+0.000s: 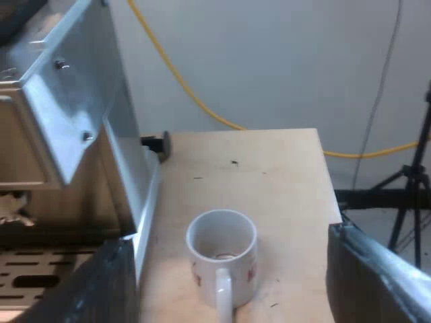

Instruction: Pour the beans into the coffee machine

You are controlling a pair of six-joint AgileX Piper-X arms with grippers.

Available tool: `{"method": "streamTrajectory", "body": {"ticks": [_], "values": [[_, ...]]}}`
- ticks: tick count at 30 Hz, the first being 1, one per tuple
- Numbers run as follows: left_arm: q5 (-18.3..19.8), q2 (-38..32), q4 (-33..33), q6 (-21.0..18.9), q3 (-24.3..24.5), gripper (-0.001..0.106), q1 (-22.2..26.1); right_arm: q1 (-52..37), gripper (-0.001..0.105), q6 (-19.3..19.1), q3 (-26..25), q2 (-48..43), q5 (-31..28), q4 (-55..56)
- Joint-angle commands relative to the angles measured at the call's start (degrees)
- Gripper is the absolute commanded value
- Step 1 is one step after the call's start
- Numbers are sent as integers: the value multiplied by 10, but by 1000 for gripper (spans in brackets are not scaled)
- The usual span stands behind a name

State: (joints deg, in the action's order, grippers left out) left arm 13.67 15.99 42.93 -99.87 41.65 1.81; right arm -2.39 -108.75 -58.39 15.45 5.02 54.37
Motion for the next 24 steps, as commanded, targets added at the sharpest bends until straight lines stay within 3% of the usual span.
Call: {"method": "streamTrajectory", "body": {"ticks": [1,5,6,11,20,24], "values": [[-2,-25,28,-2,6,65,-20,-3,62,-5,0,-16,10,5],[-19,-57,54,-2,6,65,-28,-3,62,-5,9,-33,13,11],[-23,-62,57,-2,6,65,-28,-3,62,6,33,-73,13,14],[-51,-110,95,-2,6,65,-28,-3,62,23,62,-127,13,18],[-53,-188,167,-1,6,65,-28,-3,62,23,75,-187,13,68],[-54,-190,202,-1,11,65,-28,-3,62,23,75,-187,13,90]]}}
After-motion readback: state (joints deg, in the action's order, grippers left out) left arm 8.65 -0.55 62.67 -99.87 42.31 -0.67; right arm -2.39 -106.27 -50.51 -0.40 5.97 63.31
